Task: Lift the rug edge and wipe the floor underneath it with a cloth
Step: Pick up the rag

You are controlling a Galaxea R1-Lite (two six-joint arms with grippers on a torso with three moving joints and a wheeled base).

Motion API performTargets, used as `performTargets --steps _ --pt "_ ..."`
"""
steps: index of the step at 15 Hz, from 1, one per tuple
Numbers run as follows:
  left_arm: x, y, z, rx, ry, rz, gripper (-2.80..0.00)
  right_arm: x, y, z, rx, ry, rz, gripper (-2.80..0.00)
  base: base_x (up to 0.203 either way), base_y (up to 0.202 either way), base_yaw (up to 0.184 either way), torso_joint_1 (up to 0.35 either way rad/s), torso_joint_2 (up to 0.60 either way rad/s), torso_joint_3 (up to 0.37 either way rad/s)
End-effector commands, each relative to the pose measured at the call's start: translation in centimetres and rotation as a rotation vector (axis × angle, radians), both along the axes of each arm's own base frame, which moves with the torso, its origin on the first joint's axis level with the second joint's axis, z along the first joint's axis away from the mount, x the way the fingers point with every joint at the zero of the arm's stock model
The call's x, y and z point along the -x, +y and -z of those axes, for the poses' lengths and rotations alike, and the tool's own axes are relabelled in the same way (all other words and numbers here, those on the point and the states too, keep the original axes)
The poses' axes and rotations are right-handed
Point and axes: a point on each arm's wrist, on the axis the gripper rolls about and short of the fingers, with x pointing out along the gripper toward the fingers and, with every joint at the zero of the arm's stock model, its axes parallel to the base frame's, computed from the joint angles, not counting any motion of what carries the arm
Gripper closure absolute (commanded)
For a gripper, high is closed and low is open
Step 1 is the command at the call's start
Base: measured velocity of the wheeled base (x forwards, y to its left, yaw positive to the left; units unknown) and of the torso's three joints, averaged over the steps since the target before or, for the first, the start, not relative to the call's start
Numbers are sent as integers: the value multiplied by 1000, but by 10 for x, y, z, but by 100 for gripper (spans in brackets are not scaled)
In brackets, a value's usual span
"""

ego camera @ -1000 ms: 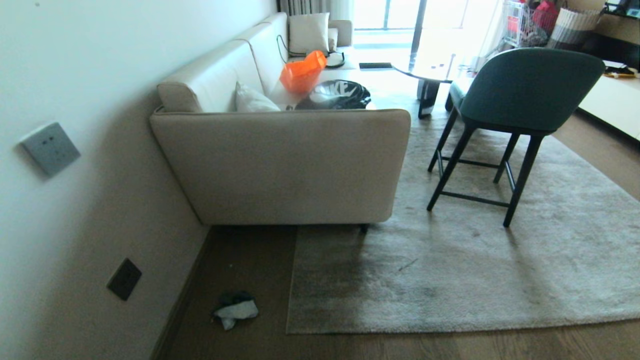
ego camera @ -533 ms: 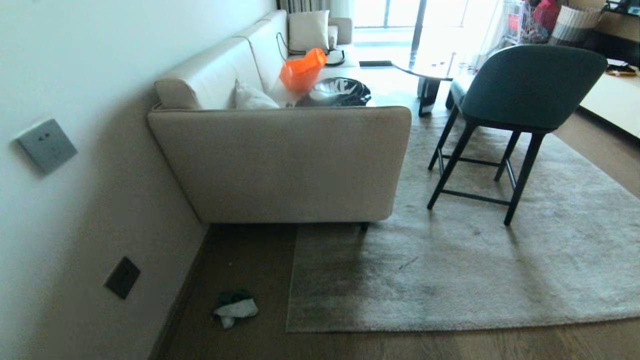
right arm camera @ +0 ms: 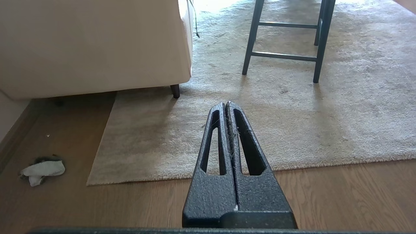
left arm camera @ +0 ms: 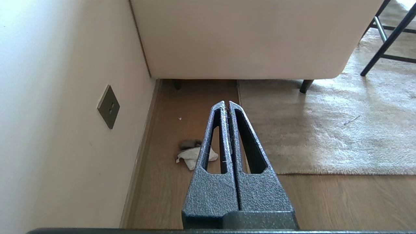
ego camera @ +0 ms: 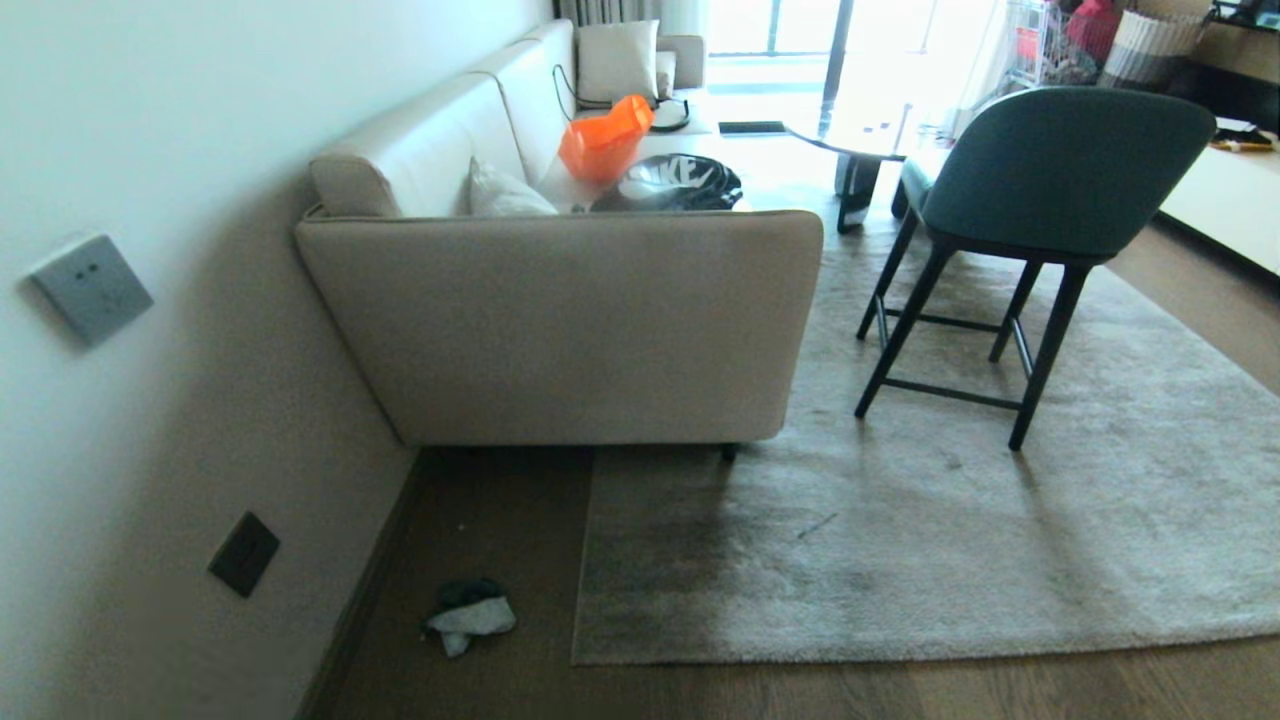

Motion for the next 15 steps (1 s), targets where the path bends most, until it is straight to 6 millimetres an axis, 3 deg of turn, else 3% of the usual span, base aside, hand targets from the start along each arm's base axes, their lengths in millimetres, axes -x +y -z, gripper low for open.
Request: performTargets --steps 1,10,15 --pt "0 0 0 -9 0 9 0 0 0 0 -1 1 0 0 0 0 0 0 0 0" --pt "0 0 0 0 -1 2 0 0 0 0 -1 1 0 0 0 0 0 0 0 0" --pt "0 0 0 -3 0 0 0 0 0 0 -1 3 0 0 0 0 0 6 3 -138"
